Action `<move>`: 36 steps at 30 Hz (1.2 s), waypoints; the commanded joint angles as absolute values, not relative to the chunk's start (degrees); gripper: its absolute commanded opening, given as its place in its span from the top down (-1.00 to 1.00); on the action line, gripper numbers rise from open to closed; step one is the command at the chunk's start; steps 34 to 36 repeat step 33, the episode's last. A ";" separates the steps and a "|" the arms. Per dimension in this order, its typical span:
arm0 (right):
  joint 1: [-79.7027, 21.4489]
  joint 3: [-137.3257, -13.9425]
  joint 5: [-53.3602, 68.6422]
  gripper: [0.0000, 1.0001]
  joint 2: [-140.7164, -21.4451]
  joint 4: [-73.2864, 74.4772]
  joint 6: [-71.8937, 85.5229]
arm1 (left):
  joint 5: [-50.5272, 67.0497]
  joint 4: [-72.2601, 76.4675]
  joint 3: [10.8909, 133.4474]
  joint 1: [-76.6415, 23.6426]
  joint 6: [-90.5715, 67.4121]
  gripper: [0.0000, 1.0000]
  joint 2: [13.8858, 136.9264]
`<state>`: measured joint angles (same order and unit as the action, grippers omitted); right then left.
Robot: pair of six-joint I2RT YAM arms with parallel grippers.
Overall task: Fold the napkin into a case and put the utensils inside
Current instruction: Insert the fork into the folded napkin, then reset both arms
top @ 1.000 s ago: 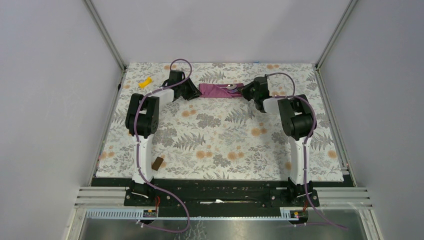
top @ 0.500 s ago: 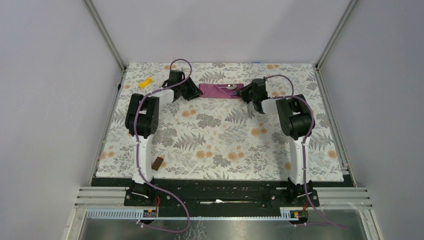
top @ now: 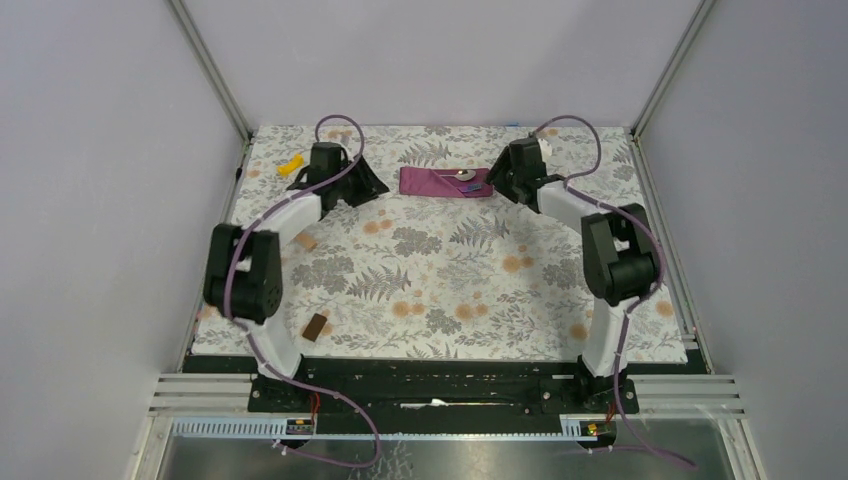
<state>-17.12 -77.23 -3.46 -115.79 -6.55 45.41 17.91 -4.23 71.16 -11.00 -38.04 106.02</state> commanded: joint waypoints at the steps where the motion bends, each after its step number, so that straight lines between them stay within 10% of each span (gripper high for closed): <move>1: -18.12 -75.47 -8.65 -0.24 -98.55 10.75 28.78 | 22.26 -3.83 66.15 -11.50 -34.48 0.09 90.29; 5: -20.53 -74.51 -6.57 -0.42 -83.52 26.98 18.23 | 24.92 -10.91 64.96 -13.35 -29.30 0.07 73.85; 8: -20.65 -73.07 -2.65 -0.98 -71.14 37.07 13.65 | 26.18 -15.70 67.01 -13.36 -26.76 -0.03 60.78; 17: -20.65 -87.48 -1.88 -0.99 -46.82 54.41 15.94 | 21.45 -30.46 85.47 -13.36 -21.16 -0.47 46.04; 19: -20.59 -91.24 -2.66 -1.00 -44.76 56.19 16.26 | 19.75 -31.51 88.59 -13.36 -20.83 -0.96 44.66; 36: -20.65 -97.03 -8.56 -0.99 -35.73 57.94 15.02 | 15.87 -32.15 97.15 -13.35 -20.63 -0.97 42.76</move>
